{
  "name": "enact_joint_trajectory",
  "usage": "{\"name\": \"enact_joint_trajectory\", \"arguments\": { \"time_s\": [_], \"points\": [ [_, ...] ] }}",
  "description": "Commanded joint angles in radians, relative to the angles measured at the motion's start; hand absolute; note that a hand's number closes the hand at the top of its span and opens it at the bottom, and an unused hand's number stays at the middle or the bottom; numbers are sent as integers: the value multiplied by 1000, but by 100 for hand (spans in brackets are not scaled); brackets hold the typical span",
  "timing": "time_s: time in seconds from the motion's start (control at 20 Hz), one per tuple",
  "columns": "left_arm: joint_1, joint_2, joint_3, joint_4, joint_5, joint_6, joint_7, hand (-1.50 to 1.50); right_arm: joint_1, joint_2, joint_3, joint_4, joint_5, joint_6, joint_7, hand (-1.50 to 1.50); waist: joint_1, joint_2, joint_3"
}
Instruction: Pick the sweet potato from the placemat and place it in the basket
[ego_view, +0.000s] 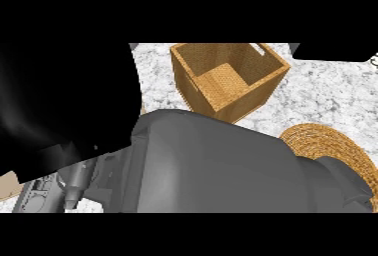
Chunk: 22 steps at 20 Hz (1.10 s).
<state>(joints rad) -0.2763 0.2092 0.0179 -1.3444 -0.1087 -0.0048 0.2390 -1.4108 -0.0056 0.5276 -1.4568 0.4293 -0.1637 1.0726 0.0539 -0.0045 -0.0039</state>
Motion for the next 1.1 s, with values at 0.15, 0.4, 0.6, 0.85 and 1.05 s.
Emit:
{"name": "enact_joint_trajectory", "arguments": {
  "time_s": [0.15, 0.4, 0.6, 0.85, 1.05],
  "points": [
    [14, 3, 10, -4, 5, -1, 6, 0, -252, -30, -63, 334, 24, 176, 66, 150, -19, 4, -1],
    [84, 1, 11, -36, 3, 3, -50, 0, -217, -133, -42, 456, 22, 301, -48, 150, -28, 6, 2],
    [44, 15, 32, -33, 7, 5, -23, 0, -239, -162, -82, 524, 34, 342, -85, 150, -39, 5, 3],
    [97, 35, 47, -49, 20, -24, -55, 0, -128, -194, -78, 556, 97, 297, -198, 150, -37, 6, 3],
    [111, 1, 33, -61, 9, 0, -46, 0, -20, -254, -117, 493, 73, 311, -357, 150, -44, 5, 4]
  ]
}}
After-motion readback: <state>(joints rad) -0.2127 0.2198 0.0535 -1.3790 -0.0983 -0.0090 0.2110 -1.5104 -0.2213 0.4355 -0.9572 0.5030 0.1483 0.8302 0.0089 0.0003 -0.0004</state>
